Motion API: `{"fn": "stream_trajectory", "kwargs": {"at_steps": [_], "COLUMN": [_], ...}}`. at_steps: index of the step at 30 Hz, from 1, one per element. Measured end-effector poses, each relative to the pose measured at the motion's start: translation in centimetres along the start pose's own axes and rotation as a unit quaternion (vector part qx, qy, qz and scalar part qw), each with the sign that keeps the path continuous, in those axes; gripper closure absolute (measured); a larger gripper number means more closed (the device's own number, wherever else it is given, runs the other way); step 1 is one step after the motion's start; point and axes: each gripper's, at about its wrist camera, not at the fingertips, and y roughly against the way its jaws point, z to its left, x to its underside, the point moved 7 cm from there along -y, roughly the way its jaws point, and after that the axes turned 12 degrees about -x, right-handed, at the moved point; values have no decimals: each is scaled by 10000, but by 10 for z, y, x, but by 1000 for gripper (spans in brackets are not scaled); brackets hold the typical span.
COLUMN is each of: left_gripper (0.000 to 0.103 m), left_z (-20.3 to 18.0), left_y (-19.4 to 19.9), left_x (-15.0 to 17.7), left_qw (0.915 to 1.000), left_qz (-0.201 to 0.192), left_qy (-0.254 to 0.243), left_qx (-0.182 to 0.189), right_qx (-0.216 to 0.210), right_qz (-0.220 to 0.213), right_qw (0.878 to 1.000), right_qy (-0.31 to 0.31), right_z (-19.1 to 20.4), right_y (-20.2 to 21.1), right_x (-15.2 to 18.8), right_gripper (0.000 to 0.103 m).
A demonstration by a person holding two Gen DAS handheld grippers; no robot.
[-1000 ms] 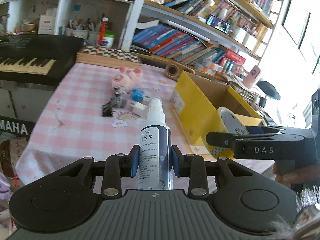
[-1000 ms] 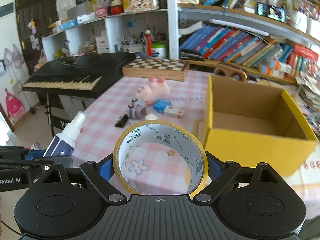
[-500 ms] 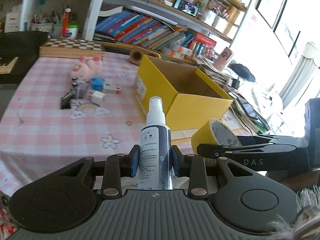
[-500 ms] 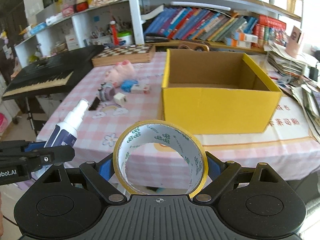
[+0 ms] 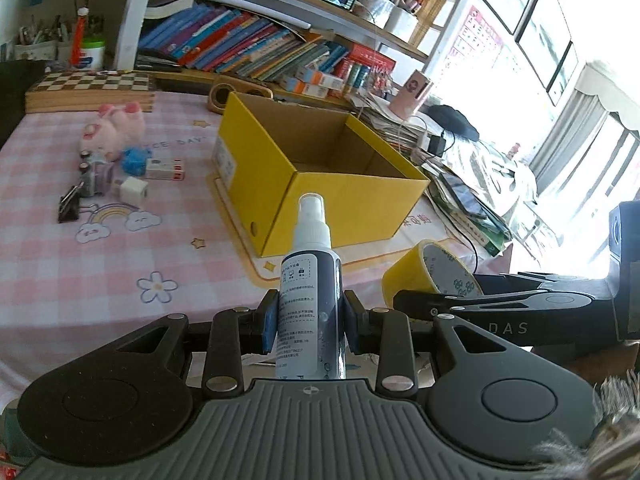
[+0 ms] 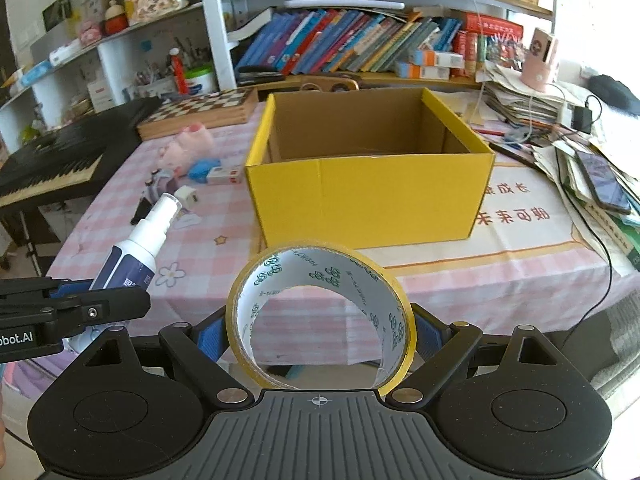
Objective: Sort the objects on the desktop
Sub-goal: 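Lift the spray bottle with the left tool while the right tool lifts the tape roll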
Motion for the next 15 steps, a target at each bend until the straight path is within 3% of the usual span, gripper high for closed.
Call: {"fn": "stream_trajectory", "kwargs": {"at_steps": [15], "left_gripper": [73], "left_z": [-33], "left_y": [-20], "left_x": [-12], "left_qw": [10000], "left_qz": [55], "left_qy": [-53], "left_qx": [8], "right_qx": [-31], "right_qz": [12], "right_qw": [10000], "right_qy": [14], "right_z": [-35], "right_y": [2], "right_x": [-10], "right_gripper": [12]}}
